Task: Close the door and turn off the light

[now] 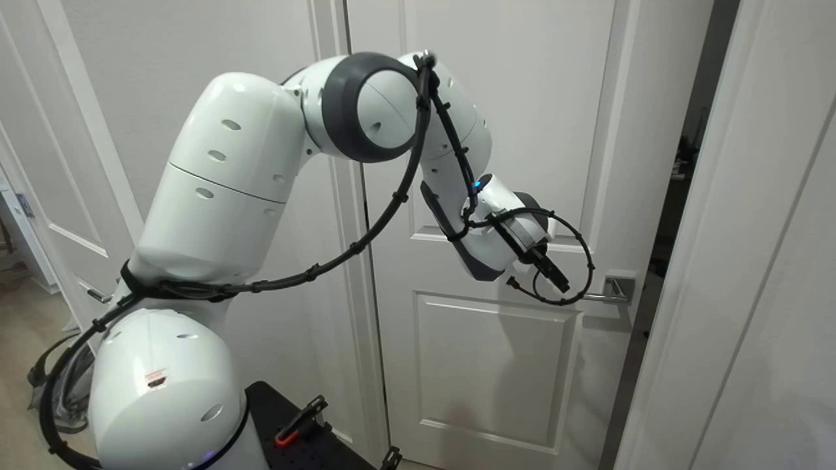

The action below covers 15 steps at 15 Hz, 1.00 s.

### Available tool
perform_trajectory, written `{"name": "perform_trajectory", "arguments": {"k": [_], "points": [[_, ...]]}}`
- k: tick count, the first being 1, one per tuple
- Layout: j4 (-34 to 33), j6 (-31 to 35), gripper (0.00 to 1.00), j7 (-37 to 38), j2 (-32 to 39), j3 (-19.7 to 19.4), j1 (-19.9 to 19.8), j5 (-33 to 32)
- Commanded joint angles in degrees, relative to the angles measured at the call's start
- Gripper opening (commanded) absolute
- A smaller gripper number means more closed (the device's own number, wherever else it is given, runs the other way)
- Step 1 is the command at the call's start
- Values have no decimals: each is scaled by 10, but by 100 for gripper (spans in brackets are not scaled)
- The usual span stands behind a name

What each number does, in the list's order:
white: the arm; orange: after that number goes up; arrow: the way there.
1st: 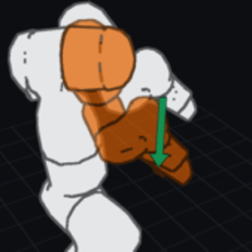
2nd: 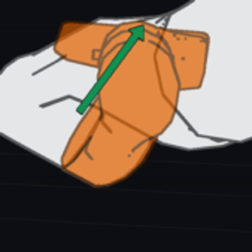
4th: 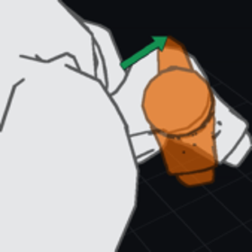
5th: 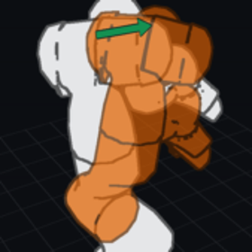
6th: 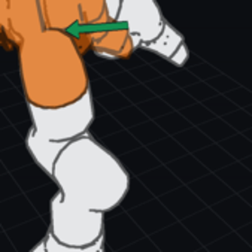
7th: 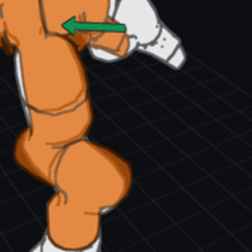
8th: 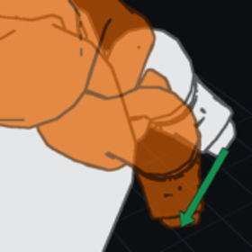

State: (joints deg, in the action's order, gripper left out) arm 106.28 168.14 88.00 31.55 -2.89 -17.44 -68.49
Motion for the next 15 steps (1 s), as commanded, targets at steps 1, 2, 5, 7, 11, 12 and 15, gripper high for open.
{"name": "perform_trajectory", "arguments": {"k": [1,2,5,7,11,12,15], "points": [[-26,-33,100,6,22,-11,10,-9],[-32,-29,100,15,28,-17,11,-19],[-50,-15,100,35,41,-36,17,-46],[-62,-11,100,46,50,-48,21,-66],[-87,-6,100,110,68,-70,33,-122],[-95,-6,100,133,75,-75,36,-140],[-117,-4,100,209,94,-84,42,-197]]}}
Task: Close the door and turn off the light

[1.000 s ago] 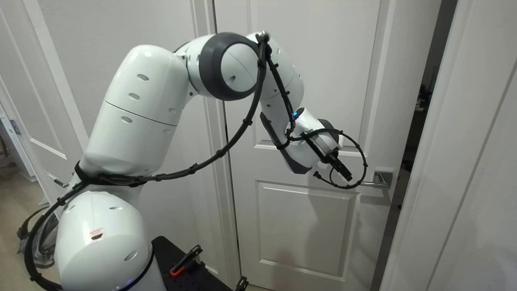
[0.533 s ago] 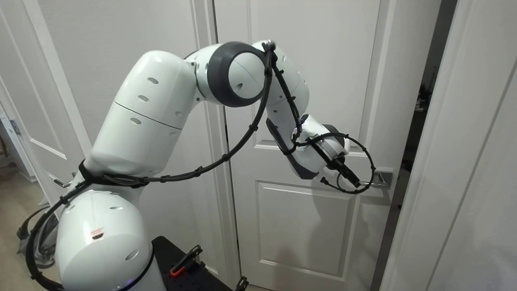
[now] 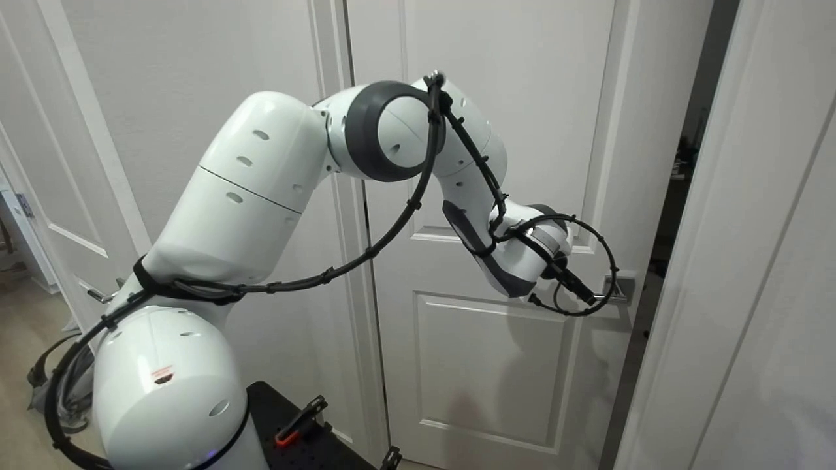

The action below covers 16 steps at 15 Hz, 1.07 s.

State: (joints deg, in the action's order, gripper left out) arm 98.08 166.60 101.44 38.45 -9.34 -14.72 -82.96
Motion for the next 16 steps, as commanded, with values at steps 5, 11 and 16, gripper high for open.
{"name": "perform_trajectory", "arguments": {"k": [5,11,16], "points": [[-66,2,100,170,58,-19,14,-126],[-99,-12,75,254,84,-18,12,-198],[-114,-30,42,318,84,-15,7,-252]]}}
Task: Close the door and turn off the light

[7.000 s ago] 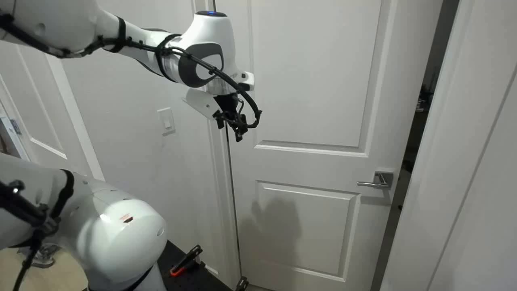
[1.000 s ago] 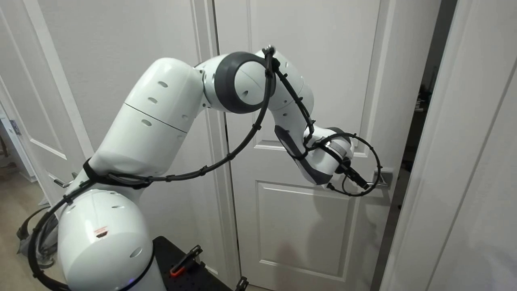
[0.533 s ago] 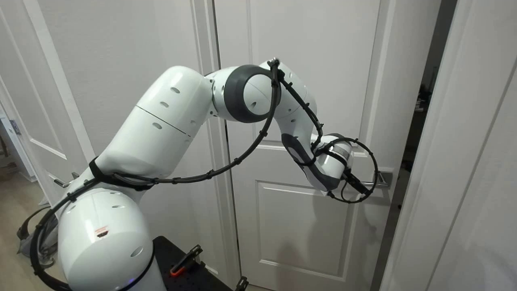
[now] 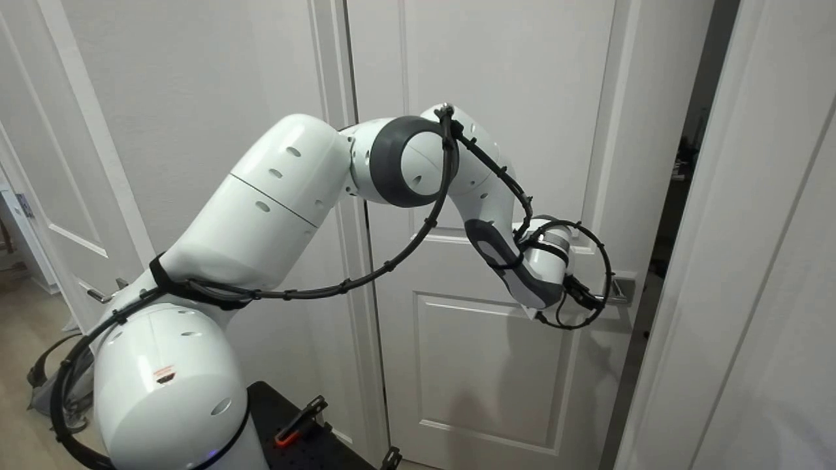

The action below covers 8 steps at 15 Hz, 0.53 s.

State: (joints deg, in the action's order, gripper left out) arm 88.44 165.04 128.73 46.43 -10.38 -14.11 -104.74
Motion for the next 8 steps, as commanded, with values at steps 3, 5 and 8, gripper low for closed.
{"name": "perform_trajectory", "arguments": {"k": [3,5,8], "points": [[-15,-24,20,65,1,-4,0,-58],[-10,-25,5,58,-3,-4,-2,-52],[-1,-23,0,41,-4,-5,-8,-36]]}}
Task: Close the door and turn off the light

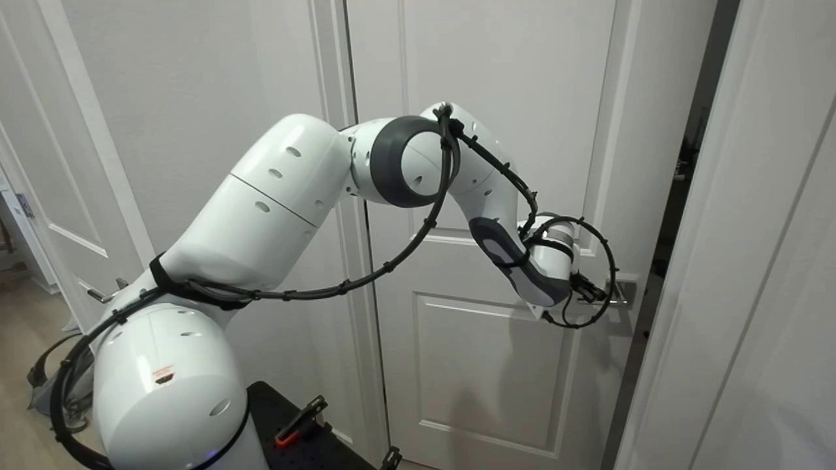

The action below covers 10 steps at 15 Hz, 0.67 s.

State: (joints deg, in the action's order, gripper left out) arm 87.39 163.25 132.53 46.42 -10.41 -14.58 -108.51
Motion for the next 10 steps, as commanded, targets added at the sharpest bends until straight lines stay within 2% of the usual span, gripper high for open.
{"name": "perform_trajectory", "arguments": {"k": [1,3,4,6,10], "points": [[11,-5,0,-3,-3,-5,-5,7],[15,-4,0,-8,-4,-5,-9,11],[18,-3,26,-14,-4,-5,-11,17],[26,0,32,-25,-4,-4,-17,30],[32,5,63,-34,-5,0,-24,43]]}}
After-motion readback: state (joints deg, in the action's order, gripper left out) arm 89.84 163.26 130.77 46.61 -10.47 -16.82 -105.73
